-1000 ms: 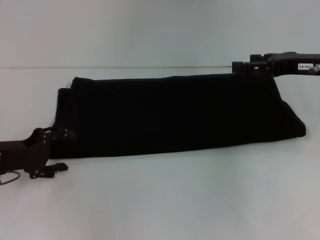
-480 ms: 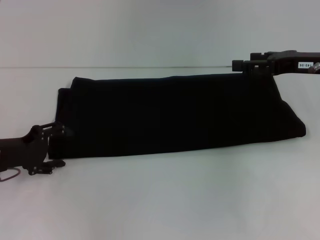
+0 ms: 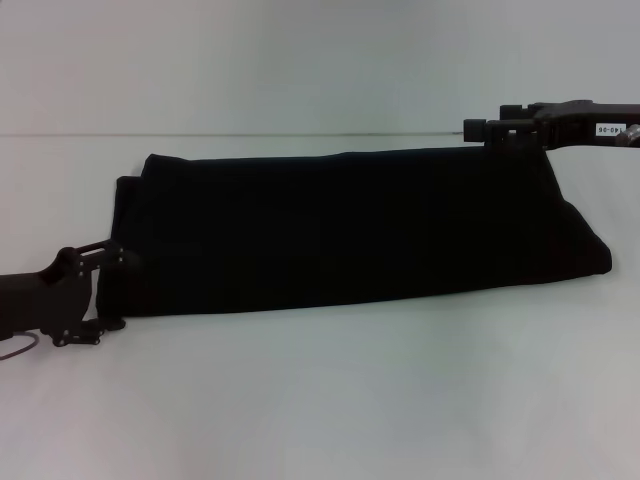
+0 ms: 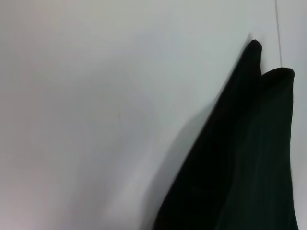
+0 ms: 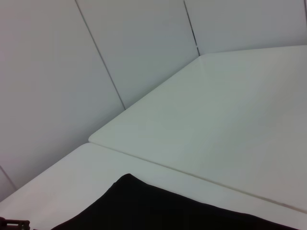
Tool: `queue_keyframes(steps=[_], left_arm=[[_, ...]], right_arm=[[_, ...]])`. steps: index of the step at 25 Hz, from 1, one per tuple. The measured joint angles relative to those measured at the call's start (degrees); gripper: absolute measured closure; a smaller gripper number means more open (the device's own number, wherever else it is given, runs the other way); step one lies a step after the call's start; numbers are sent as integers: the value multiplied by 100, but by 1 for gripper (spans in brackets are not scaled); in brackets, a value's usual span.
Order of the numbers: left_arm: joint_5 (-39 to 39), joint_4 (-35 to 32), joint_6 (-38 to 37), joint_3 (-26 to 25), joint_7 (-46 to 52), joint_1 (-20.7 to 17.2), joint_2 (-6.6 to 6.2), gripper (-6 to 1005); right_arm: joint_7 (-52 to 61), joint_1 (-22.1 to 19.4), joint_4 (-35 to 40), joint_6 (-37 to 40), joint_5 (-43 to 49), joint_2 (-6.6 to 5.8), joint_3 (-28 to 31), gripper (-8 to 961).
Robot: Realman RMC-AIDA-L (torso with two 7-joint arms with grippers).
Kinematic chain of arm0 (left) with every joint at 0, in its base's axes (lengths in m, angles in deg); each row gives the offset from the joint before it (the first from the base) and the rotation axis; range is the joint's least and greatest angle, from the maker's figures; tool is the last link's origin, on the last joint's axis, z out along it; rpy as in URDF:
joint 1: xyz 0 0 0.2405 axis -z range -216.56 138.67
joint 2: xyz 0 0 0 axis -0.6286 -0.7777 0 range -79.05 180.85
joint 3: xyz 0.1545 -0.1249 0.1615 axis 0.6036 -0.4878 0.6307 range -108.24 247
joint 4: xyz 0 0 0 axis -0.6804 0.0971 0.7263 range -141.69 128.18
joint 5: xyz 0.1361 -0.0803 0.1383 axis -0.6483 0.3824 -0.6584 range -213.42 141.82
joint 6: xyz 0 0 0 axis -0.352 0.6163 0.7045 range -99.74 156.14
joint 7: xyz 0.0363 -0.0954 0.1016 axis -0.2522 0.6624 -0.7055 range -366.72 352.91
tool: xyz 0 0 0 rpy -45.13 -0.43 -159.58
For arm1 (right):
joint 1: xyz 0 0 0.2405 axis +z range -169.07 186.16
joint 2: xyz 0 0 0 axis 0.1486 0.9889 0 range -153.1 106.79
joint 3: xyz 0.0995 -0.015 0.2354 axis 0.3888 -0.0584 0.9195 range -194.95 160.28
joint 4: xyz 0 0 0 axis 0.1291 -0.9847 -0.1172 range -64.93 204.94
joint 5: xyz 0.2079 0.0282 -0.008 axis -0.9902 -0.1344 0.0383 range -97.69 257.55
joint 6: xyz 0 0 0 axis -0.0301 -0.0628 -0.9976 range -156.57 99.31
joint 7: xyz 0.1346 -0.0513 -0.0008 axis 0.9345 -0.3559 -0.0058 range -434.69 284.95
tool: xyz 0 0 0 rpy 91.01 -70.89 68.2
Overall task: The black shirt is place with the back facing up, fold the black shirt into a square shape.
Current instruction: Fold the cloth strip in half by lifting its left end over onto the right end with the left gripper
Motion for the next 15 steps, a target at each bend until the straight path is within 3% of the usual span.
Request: queue_keyframes(steps=[15], left_arm=[[28,68,52,9,-9,-45,14,94]], right_arm=[[0,-6,2,-11,0,0,0,55]])
